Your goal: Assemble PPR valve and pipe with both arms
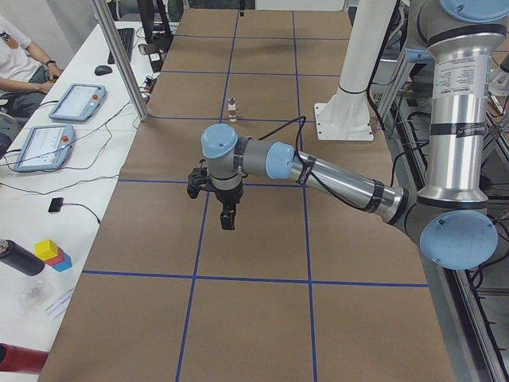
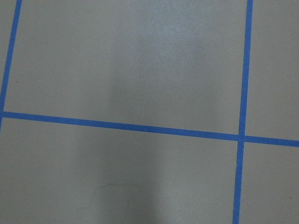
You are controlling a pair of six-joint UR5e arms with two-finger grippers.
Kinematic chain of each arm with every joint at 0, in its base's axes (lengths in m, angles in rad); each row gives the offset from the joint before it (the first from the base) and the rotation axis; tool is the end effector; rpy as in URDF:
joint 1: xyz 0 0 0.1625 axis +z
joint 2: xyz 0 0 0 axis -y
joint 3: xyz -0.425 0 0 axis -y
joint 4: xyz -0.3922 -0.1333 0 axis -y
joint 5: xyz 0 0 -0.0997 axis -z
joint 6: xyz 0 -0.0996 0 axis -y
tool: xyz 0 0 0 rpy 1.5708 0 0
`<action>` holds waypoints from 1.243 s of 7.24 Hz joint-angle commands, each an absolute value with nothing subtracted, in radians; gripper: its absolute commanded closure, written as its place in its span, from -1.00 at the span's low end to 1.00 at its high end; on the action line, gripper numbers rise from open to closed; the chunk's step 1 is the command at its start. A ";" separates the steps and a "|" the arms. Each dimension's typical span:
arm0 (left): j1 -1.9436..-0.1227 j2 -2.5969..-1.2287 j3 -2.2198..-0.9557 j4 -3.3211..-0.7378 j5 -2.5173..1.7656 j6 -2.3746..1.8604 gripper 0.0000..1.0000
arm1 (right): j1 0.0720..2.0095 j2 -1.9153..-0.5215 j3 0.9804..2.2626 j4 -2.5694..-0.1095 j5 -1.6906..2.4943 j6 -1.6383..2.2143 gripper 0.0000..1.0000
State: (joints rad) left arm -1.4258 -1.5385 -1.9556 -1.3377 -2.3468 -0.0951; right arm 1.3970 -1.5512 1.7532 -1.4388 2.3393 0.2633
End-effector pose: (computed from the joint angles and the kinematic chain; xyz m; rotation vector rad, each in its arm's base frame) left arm 0.0039 -0.4662 0.5106 0.0197 0.7833 0.0936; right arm -0.0251 -0.5136 0.5437 0.1447 -0.8114 -0.0439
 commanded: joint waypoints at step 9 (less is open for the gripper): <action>-1.422 -1.540 -1.977 -1.339 -2.341 -0.095 -0.99 | 1.381 -1.471 1.701 -1.456 2.355 0.273 -1.00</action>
State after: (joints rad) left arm -1.4249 -1.5335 -1.9817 -1.3410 -2.3461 -0.0968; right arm 1.3811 -1.4720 1.6995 -1.4556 2.3530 0.2730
